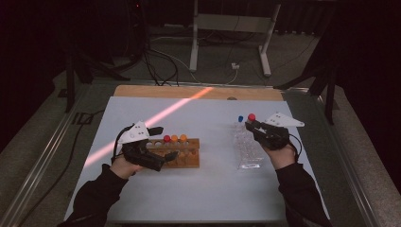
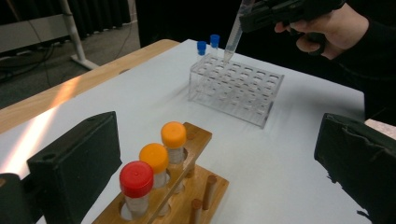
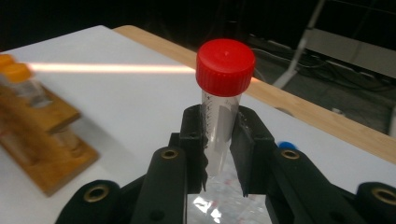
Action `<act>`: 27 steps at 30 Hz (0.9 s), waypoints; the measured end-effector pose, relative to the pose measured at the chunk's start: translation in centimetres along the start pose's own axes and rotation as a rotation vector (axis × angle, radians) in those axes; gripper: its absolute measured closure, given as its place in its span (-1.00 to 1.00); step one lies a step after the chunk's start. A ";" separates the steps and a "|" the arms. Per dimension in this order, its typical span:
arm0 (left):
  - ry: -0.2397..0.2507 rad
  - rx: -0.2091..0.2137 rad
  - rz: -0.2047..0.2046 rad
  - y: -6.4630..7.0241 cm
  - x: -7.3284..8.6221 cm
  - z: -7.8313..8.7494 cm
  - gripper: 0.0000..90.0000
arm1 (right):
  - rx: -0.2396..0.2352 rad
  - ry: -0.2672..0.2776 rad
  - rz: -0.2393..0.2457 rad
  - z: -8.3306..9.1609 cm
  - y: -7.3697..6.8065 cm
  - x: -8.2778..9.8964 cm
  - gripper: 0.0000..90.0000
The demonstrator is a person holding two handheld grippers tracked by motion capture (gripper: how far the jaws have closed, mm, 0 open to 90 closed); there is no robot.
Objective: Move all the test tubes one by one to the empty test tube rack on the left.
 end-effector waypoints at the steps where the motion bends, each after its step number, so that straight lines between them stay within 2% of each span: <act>1: 0.001 0.004 -0.001 0.0 0.0 0.0 -0.97 | -0.012 -0.003 0.001 0.0 -0.4 -0.1 0.66; 6: 0.002 0.011 -0.003 0.2 -0.1 0.1 -0.97 | -0.068 -0.011 0.024 -0.4 -2.0 -0.2 0.66; 16: -0.006 0.024 -0.009 0.7 -0.2 -0.1 -0.97 | -0.180 -0.059 0.048 -1.6 -5.1 0.5 0.66; 20: -0.004 0.027 -0.008 0.9 -0.3 -0.1 -0.97 | -0.213 -0.063 0.047 -1.7 -5.9 0.6 0.66; 27: -0.004 0.055 -0.012 1.8 -0.5 -0.4 -0.97 | -0.276 -0.088 0.076 -1.7 -7.9 1.0 0.66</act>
Point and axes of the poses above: each handheld gripper's, and its own axes: z roughly backward along the jaws, x roughly out of its underside, y roughly to its right, the point moved 3 cm from there along -z, roughly forward along the jaws, and after that the axes turned 1 degree about y, right-handed, at the moved point
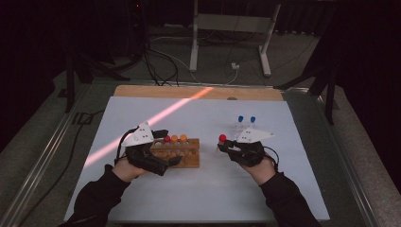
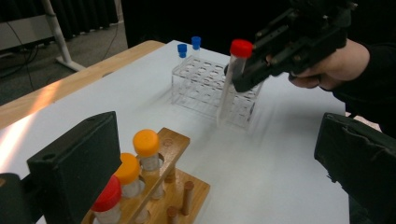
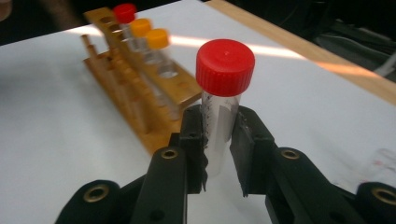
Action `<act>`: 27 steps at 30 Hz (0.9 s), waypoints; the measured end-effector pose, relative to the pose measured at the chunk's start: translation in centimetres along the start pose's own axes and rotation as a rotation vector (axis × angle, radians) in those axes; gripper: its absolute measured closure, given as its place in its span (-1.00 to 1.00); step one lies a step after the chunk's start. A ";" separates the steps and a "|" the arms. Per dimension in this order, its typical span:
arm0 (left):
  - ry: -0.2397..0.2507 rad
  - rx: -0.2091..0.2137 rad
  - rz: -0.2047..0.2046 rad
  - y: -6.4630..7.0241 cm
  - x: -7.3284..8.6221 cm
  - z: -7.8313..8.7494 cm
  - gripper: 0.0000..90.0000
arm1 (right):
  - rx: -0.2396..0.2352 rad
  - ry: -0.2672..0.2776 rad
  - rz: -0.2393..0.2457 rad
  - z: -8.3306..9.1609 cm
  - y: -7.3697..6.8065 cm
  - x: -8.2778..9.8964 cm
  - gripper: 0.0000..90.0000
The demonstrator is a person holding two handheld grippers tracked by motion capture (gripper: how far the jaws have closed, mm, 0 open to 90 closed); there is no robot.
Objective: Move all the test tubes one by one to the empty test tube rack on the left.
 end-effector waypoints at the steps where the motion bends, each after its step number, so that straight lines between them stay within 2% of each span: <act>1: -0.003 -0.001 0.000 0.1 0.0 -0.1 -0.97 | -0.010 -0.004 0.002 -0.1 -0.3 0.1 0.66; 5: -0.004 0.019 0.000 0.6 -0.1 -0.3 -0.97 | -0.045 -0.024 0.018 -0.2 -1.4 0.5 0.66; 19: -0.008 0.083 -0.005 2.2 -0.3 -1.0 -0.97 | -0.135 -0.040 0.071 -0.6 -4.5 0.3 0.66; 27: -0.010 0.120 -0.015 3.1 -0.3 -1.5 -0.97 | -0.174 -0.042 0.091 -0.9 -5.7 0.2 0.66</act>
Point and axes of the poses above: each handheld gripper's, and its own axes: z roughly backward along the jaws, x roughly out of its underside, y roughly to its right, the point moved 3 cm from there along -z, roughly forward along the jaws, and after that the axes turned 1 degree about y, right-handed, at the moved point
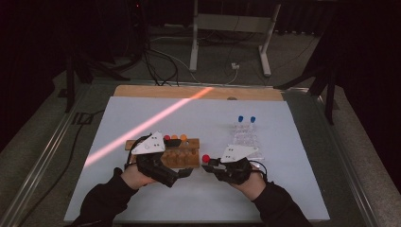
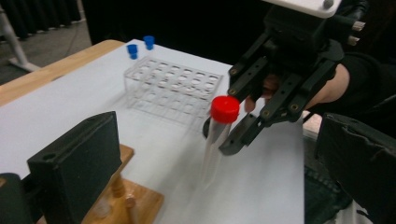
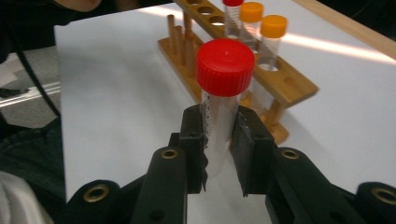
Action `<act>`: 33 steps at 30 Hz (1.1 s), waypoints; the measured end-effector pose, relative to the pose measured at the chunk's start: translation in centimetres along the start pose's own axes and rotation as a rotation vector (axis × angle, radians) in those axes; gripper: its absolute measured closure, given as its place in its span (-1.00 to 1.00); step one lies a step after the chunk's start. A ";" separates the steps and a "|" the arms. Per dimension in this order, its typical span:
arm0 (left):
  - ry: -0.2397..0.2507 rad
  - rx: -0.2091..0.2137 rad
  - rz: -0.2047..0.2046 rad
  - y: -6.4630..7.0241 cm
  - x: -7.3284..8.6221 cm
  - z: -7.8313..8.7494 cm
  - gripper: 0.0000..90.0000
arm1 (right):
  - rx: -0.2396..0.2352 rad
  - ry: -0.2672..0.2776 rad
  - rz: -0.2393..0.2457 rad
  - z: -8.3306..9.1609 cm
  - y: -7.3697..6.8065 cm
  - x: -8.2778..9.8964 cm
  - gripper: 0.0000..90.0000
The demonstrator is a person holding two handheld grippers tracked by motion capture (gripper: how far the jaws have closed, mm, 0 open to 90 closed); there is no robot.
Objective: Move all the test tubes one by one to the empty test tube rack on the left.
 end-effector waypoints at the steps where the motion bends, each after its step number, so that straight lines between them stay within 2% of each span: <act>1: -0.002 0.012 0.002 0.1 0.0 -0.1 -0.97 | -0.003 -0.001 0.005 -0.1 -0.1 0.0 0.66; 7: -0.007 0.037 -0.008 0.7 0.3 -0.8 -0.95 | -0.032 -0.009 0.020 -0.5 -1.0 -0.2 0.66; 11: -0.008 0.051 -0.016 1.0 0.5 -1.2 -0.82 | -0.039 -0.009 0.022 -0.6 -1.2 -0.3 0.66; 15: -0.002 0.069 -0.033 1.3 0.8 -1.5 -0.53 | -0.048 -0.011 0.026 -0.8 -1.4 -0.3 0.66; 22: -0.011 0.063 -0.043 1.3 1.1 -1.9 0.04 | -0.062 -0.015 0.034 -1.0 -1.9 -0.4 0.66; 33: -0.039 0.048 -0.069 1.3 1.6 -2.4 0.47 | -0.069 -0.011 0.034 -0.9 -2.0 -0.5 0.66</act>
Point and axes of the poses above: each handheld gripper's, and its own axes: z roughly backward along the jaws, x roughly out of its underside, y roughly to its right, the point moved 3 cm from there along -z, roughly forward along the jaws, and after that the axes turned 1 degree about y, right-handed, at the moved point
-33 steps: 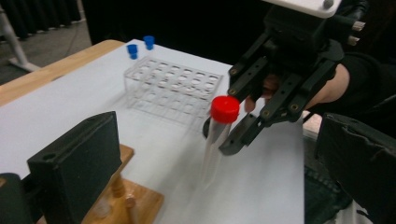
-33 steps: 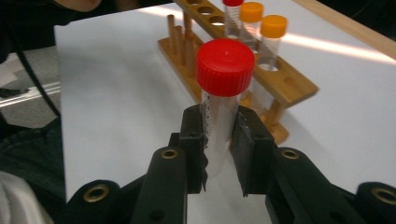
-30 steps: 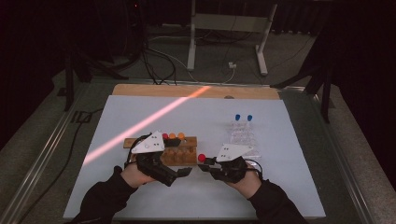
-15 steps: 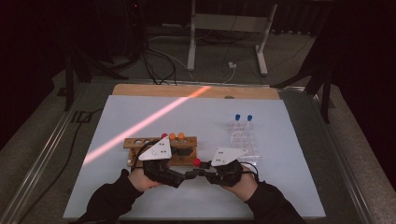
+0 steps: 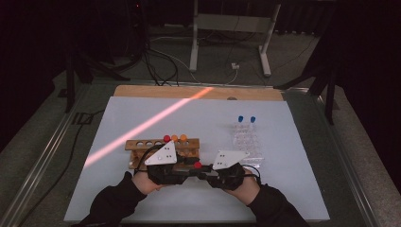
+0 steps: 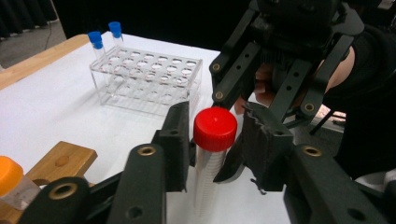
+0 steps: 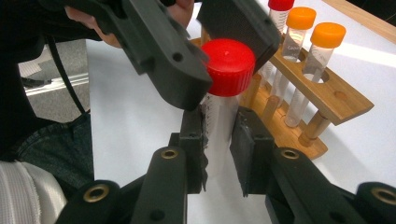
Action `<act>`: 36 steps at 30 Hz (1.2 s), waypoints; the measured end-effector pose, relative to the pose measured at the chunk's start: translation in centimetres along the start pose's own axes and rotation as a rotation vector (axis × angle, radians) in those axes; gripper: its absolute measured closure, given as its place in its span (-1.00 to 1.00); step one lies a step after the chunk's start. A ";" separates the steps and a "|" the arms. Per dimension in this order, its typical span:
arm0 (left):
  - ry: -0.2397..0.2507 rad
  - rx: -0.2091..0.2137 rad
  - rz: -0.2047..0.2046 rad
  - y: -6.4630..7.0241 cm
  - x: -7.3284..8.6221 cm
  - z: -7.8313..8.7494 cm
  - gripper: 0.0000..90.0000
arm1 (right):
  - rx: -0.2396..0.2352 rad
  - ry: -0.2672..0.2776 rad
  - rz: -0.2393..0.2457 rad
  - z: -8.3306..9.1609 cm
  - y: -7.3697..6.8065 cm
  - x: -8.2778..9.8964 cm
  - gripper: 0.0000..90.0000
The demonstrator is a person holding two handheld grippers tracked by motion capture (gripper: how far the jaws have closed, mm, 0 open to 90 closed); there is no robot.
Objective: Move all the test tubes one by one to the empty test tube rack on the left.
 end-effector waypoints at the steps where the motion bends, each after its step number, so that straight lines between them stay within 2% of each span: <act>1: 0.003 0.008 0.001 0.0 0.0 0.0 0.52 | -0.001 0.001 -0.001 0.0 0.0 0.0 0.66; 11: 0.008 0.001 -0.006 0.0 -0.3 0.3 0.59 | -0.006 0.014 -0.007 0.1 0.1 0.0 0.63; 15: 0.024 -0.016 0.000 -0.5 -0.8 1.1 0.59 | 0.012 0.028 -0.018 0.3 0.2 -0.1 0.42; 21: 0.044 -0.067 0.003 -1.2 -1.3 2.4 0.59 | 0.040 0.056 -0.044 0.5 0.6 -0.3 -0.05; 25: 0.046 -0.115 0.003 -1.9 -1.6 3.4 0.59 | 0.058 0.070 -0.062 0.6 0.9 -0.3 -0.31; 28: 0.058 -0.139 0.014 -2.3 -1.8 4.1 0.59 | 0.062 0.080 -0.072 0.6 1.0 -0.4 -0.42; 32: 0.057 -0.171 0.013 -2.7 -2.1 4.9 0.59 | 0.065 0.080 -0.085 0.7 1.0 -0.5 -0.62; 36: 0.054 -0.214 0.007 -3.0 -2.5 5.9 0.59 | 0.063 0.102 -0.114 0.8 1.1 -0.6 -0.79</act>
Point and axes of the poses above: each handheld gripper's, and its own axes: z roughly backward along the jaws, x roughly out of its underside, y roughly to its right, the point moved 3 cm from there along -z, roughly forward along the jaws, and after that the axes turned 1 degree about y, right-handed, at the moved point
